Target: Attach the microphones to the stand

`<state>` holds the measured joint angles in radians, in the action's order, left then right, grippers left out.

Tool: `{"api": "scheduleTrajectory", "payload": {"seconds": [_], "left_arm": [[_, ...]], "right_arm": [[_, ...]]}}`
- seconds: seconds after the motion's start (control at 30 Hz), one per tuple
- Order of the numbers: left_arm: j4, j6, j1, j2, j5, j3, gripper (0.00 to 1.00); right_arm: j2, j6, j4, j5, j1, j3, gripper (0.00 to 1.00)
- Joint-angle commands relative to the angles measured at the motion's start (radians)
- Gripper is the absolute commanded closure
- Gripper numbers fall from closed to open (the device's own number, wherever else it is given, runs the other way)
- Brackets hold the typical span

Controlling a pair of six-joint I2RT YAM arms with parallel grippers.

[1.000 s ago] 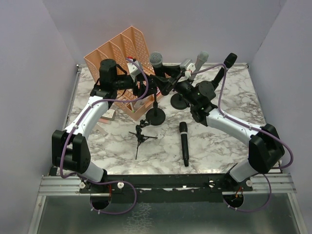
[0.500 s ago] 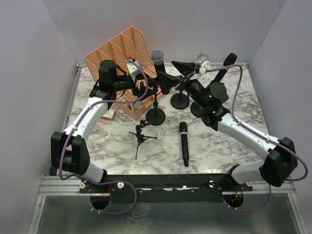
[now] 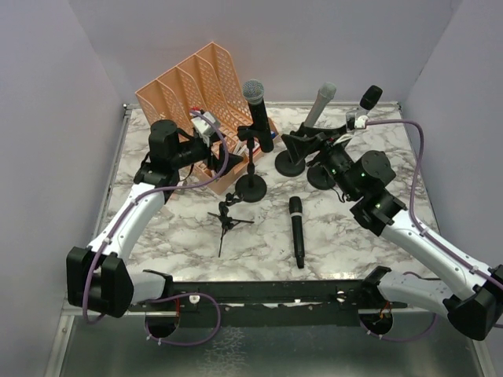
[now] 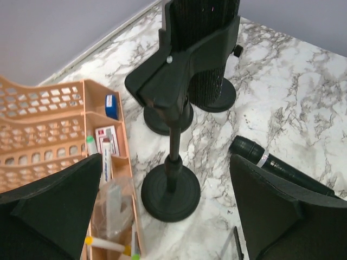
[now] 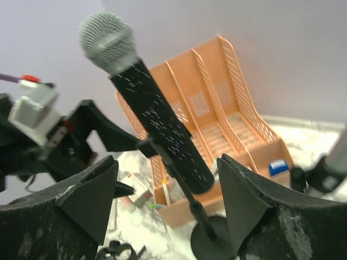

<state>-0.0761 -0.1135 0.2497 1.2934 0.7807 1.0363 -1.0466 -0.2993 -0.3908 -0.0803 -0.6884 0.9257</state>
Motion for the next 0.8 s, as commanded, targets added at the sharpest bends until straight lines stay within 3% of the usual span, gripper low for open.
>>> {"api": "scheduleTrajectory", "payload": {"seconds": [0.0, 0.17, 0.3, 0.5, 0.77], "left_arm": [[-0.046, 0.142, -0.007, -0.107, -0.157, -0.09, 0.01], [-0.052, 0.206, -0.007, -0.213, -0.232, -0.147, 0.01], [-0.05, 0.217, -0.007, -0.312, -0.364, -0.201, 0.01], [-0.013, 0.291, -0.007, -0.43, -0.573, -0.254, 0.01], [0.007, 0.371, -0.007, -0.512, -0.628, -0.277, 0.01]], "right_arm": [[0.042, -0.132, 0.286, -0.13, -0.007, -0.023, 0.22], [0.069, -0.178, 0.466, -0.106, -0.007, -0.044, 0.23], [0.052, -0.154, 0.544, 0.029, -0.007, -0.057, 0.23], [0.03, -0.161, 0.475, 0.183, -0.015, -0.14, 0.23], [-0.055, -0.078, 0.281, 0.274, -0.113, -0.219, 0.23]]}}
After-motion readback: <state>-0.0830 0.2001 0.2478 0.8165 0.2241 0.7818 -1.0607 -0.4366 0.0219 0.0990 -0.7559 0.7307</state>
